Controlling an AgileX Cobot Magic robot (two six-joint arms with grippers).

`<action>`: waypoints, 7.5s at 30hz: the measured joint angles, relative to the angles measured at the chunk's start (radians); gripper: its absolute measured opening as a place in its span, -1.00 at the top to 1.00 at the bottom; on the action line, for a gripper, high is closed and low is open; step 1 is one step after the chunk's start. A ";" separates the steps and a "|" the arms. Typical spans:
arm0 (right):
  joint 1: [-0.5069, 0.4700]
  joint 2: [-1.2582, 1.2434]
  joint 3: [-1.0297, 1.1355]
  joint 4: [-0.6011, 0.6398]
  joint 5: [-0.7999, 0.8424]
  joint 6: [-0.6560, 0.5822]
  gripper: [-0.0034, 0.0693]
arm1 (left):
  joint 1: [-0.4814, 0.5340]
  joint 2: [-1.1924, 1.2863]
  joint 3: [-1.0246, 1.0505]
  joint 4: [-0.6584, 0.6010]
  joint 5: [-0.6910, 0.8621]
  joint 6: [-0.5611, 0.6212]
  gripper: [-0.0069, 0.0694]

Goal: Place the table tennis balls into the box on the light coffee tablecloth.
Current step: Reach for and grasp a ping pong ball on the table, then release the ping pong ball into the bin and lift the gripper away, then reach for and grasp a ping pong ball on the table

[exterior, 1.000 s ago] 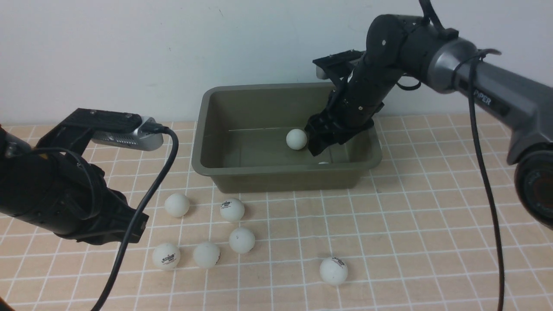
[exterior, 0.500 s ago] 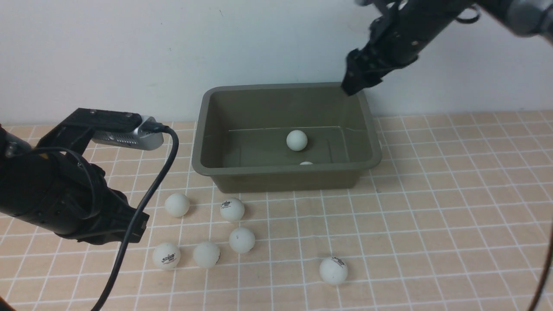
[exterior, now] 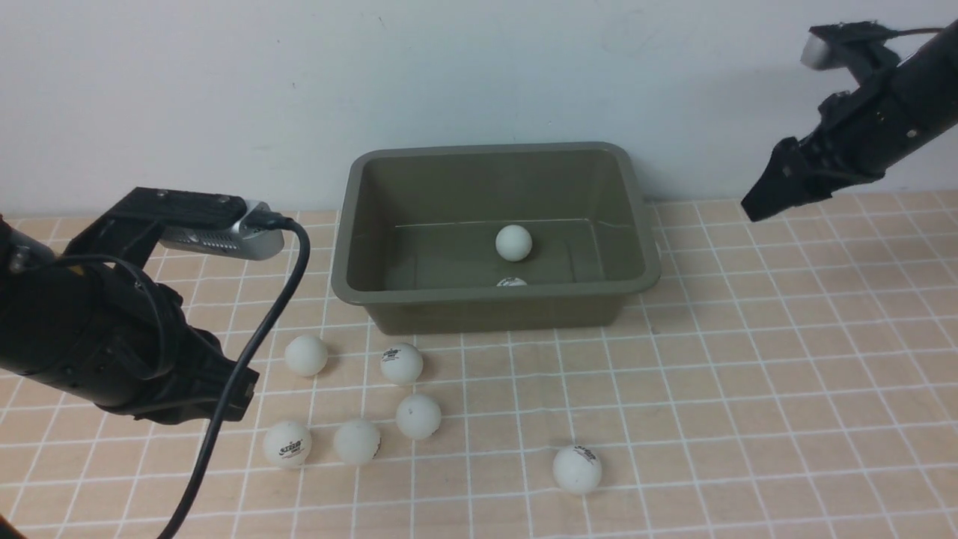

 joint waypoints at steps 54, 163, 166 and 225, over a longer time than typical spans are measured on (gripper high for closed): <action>0.031 0.296 0.000 0.464 -0.238 -0.996 -0.49 | 0.000 0.000 0.000 -0.001 0.026 0.000 1.00; 0.346 0.305 -0.208 0.205 -0.262 -0.284 -0.51 | 0.000 0.000 0.000 0.000 0.078 0.030 1.00; 0.346 0.269 -0.267 0.160 -0.183 -0.229 -0.51 | 0.000 0.000 0.000 0.000 0.078 0.032 1.00; 0.692 -0.126 0.437 -0.414 -0.227 0.805 -0.40 | 0.000 0.000 0.000 0.001 0.101 0.075 1.00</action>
